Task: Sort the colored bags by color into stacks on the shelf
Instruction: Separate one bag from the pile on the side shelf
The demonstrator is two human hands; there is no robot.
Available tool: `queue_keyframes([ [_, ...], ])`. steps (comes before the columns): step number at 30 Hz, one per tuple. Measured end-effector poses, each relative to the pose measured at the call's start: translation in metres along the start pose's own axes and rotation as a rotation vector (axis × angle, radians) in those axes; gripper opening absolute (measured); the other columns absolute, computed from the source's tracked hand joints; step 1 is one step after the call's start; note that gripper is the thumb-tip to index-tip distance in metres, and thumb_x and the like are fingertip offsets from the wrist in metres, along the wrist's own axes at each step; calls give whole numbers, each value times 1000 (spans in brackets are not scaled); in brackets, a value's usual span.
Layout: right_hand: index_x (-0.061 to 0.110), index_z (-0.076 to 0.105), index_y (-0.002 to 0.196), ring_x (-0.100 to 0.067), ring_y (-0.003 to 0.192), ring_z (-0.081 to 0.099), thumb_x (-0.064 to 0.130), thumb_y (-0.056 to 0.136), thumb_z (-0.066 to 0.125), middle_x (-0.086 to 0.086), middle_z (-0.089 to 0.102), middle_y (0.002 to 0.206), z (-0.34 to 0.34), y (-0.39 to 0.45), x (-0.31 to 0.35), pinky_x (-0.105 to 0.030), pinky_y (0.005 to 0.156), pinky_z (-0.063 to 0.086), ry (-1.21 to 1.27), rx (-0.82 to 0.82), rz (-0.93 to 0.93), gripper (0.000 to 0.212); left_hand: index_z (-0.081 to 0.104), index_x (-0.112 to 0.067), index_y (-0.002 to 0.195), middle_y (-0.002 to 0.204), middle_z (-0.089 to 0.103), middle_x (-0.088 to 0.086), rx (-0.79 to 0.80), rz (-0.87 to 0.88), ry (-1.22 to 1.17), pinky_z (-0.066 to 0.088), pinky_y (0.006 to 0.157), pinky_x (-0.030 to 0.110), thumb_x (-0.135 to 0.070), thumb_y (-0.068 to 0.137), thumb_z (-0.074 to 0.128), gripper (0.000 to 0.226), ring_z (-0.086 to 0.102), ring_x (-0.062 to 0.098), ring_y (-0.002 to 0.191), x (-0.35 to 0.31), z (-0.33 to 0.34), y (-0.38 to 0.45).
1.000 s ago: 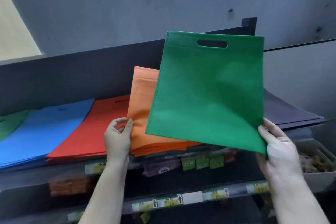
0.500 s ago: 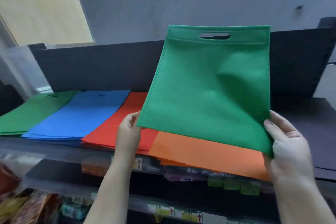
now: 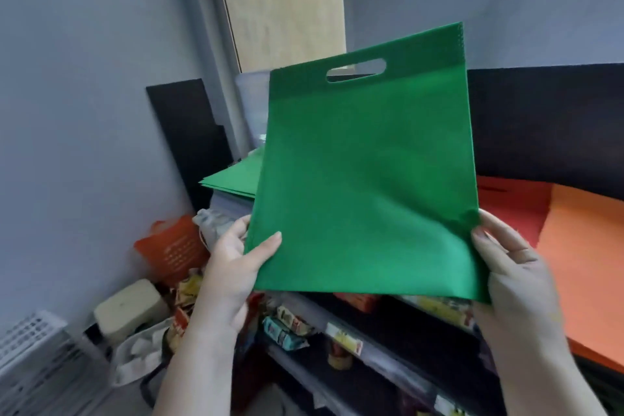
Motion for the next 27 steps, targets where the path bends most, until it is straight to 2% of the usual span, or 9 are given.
queue_keyframes([
  [2, 19, 70, 105, -15, 74, 71, 10, 94, 53, -4, 75, 92, 17, -12, -28, -42, 63, 58, -79, 162, 52, 22, 62, -21, 104, 95, 74, -3, -70, 76, 67, 56, 63, 22, 0, 86, 61, 29, 71, 14, 86, -6, -44, 4],
  [6, 16, 69, 100, -11, 74, 71, 6, 93, 52, -3, 75, 90, 80, -21, -90, -26, 60, 58, -21, 210, 86, 22, 61, -29, 109, 99, 72, -14, -205, 150, 233, 57, 74, 26, -6, 88, 63, 31, 69, 8, 92, -12, -129, 13],
  [8, 13, 68, 104, -13, 76, 71, 6, 93, 52, -4, 75, 91, 100, -29, -122, -29, 64, 60, -23, 256, 98, 21, 61, -35, 102, 98, 72, -18, -262, 165, 304, 55, 77, 29, -9, 88, 64, 29, 68, 6, 91, -13, -164, 18],
  [10, 11, 67, 109, -17, 83, 70, 6, 93, 53, -6, 74, 96, 121, -34, -144, -37, 76, 58, -82, 272, 122, 22, 60, -36, 99, 97, 71, -19, -303, 173, 354, 53, 78, 30, -9, 88, 64, 28, 68, 5, 91, -15, -193, 25],
  [12, 16, 69, 104, -19, 90, 68, 7, 93, 53, -6, 74, 99, 142, -36, -159, -44, 81, 54, -167, 263, 126, 21, 60, -36, 97, 94, 70, -21, -329, 180, 383, 53, 76, 25, -10, 89, 64, 27, 67, 2, 89, -14, -216, 32],
  [16, 23, 71, 96, -17, 89, 68, 8, 93, 55, 0, 74, 96, 174, -27, -187, -45, 83, 54, -281, 301, 68, 21, 57, -38, 94, 86, 69, -22, -378, 201, 458, 49, 62, 8, -12, 88, 64, 27, 64, -7, 83, -10, -247, 54],
  [21, 21, 70, 95, -4, 73, 68, 5, 91, 58, 5, 75, 87, 212, 10, -214, -16, 62, 55, -334, 309, -14, 21, 58, -35, 94, 88, 69, -16, -365, 223, 475, 49, 63, 6, -11, 88, 63, 25, 64, -8, 83, -2, -265, 109],
  [24, 19, 69, 97, -8, 77, 67, 8, 89, 61, 0, 74, 91, 230, 44, -232, -21, 65, 56, -371, 302, -52, 16, 59, -33, 95, 87, 69, -17, -340, 255, 479, 47, 63, 4, -9, 88, 63, 26, 64, -10, 82, 4, -268, 152],
  [27, 22, 67, 90, -10, 76, 65, 5, 87, 64, -2, 73, 92, 248, 72, -238, -25, 68, 54, -477, 289, -142, 17, 58, -34, 93, 87, 67, -18, -329, 280, 528, 46, 63, 3, -9, 87, 65, 27, 62, -12, 81, 5, -268, 193],
])
Point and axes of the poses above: each hand's wrist, its own y-axis towards the middle knuckle, its own z-axis out of the palm, x = y × z, the point moved 6 cm from there along y, towards the middle knuckle
